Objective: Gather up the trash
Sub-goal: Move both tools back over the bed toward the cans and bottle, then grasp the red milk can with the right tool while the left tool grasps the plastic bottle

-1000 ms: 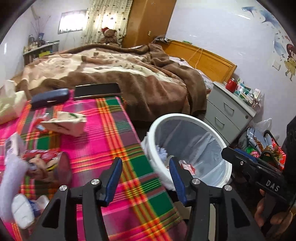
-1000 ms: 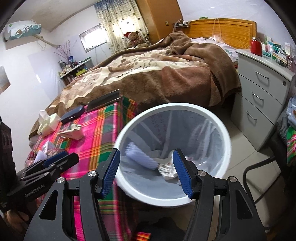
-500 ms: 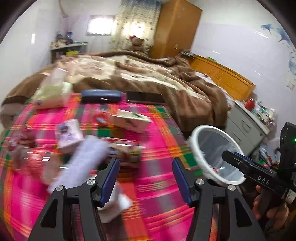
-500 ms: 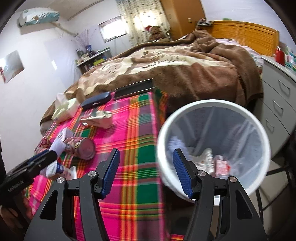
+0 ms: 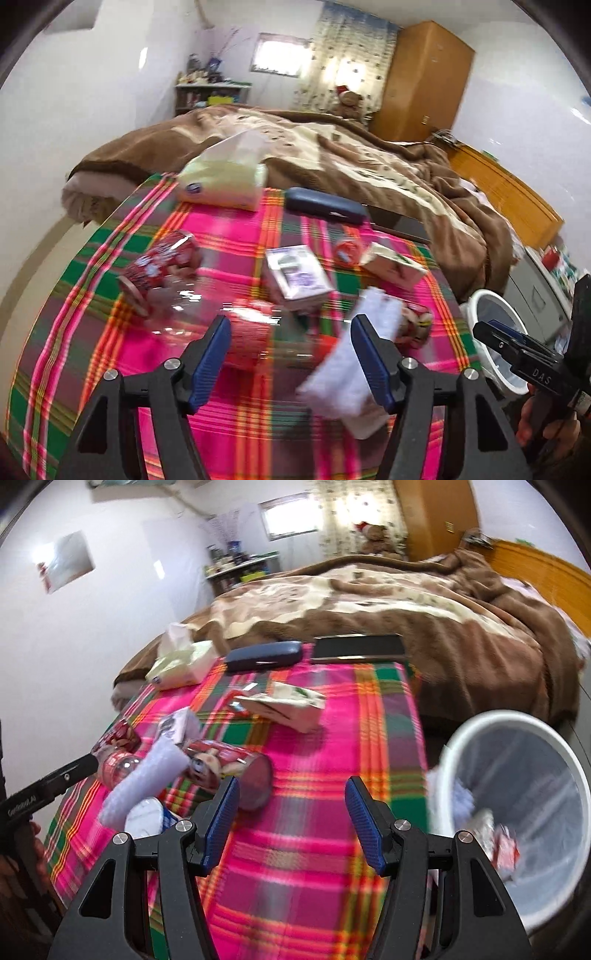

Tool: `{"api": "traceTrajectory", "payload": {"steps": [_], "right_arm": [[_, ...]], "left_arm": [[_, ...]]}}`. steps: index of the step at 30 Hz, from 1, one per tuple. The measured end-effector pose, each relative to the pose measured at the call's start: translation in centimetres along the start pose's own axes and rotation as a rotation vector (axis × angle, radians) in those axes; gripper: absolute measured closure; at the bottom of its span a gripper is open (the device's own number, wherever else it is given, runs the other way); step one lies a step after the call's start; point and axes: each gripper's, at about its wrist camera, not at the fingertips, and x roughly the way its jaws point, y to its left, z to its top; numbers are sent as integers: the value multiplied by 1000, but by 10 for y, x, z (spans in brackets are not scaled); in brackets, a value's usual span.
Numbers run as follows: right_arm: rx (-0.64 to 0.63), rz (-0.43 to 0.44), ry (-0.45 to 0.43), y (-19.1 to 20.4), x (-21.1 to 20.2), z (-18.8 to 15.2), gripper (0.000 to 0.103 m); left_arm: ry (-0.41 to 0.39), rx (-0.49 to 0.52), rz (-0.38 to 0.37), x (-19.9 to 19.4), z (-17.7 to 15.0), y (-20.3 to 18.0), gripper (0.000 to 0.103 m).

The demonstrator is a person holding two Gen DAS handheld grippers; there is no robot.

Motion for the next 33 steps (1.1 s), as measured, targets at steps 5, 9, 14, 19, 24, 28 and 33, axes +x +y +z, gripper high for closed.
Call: {"api": "traceTrajectory", "payload": {"steps": [5, 9, 14, 19, 24, 28, 33], "right_arm": [[-81, 42, 32, 17, 21, 15, 42], [-140, 51, 58, 26, 37, 21, 42], [-161, 132, 107, 32, 52, 24, 42], [-210, 160, 149, 40, 61, 22, 42], [-235, 166, 177, 39, 65, 21, 41], [-247, 161, 191, 37, 68, 21, 40], [-307, 161, 224, 44, 77, 22, 39]], "left_arm": [[55, -58, 36, 14, 3, 33, 35], [90, -149, 12, 27, 5, 54, 34], [107, -186, 33, 42, 14, 62, 32], [136, -198, 14, 61, 23, 59, 30], [167, -173, 8, 78, 29, 44, 29], [204, -128, 26, 94, 30, 32, 29], [231, -112, 20, 103, 27, 29, 29]]}}
